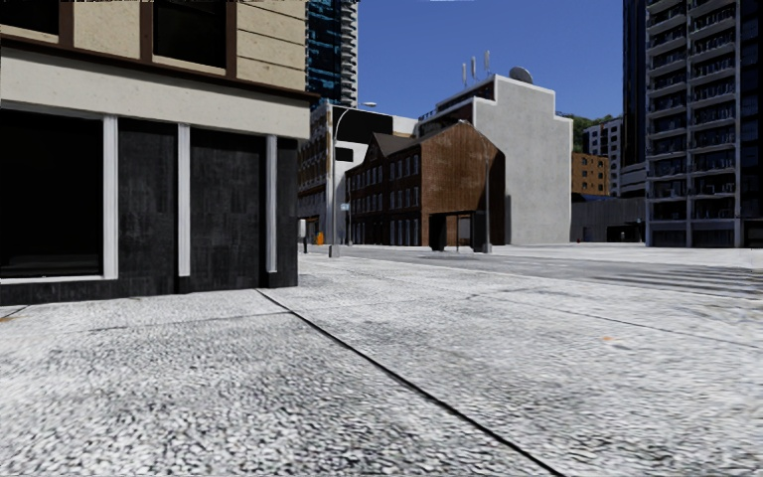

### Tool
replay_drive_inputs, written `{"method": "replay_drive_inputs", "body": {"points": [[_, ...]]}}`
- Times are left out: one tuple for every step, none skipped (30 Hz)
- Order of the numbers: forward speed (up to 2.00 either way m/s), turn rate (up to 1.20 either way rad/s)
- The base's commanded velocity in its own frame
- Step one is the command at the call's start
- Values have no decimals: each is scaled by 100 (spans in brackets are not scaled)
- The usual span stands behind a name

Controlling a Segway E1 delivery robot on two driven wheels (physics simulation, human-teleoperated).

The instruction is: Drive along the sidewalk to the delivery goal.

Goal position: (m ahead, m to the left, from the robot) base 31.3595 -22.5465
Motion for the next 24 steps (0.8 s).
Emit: {"method": "replay_drive_inputs", "body": {"points": [[0, -61], [0, -61], [0, -61], [0, -61], [0, -61], [0, -61], [0, -61], [0, -61], [0, -61], [0, -61], [0, -61], [0, -61], [0, -61], [0, -61], [0, -61], [0, -61], [0, -61], [0, -47], [0, -1], [0, -1], [0, 0], [0, 0], [0, 0], [0, 0]]}}
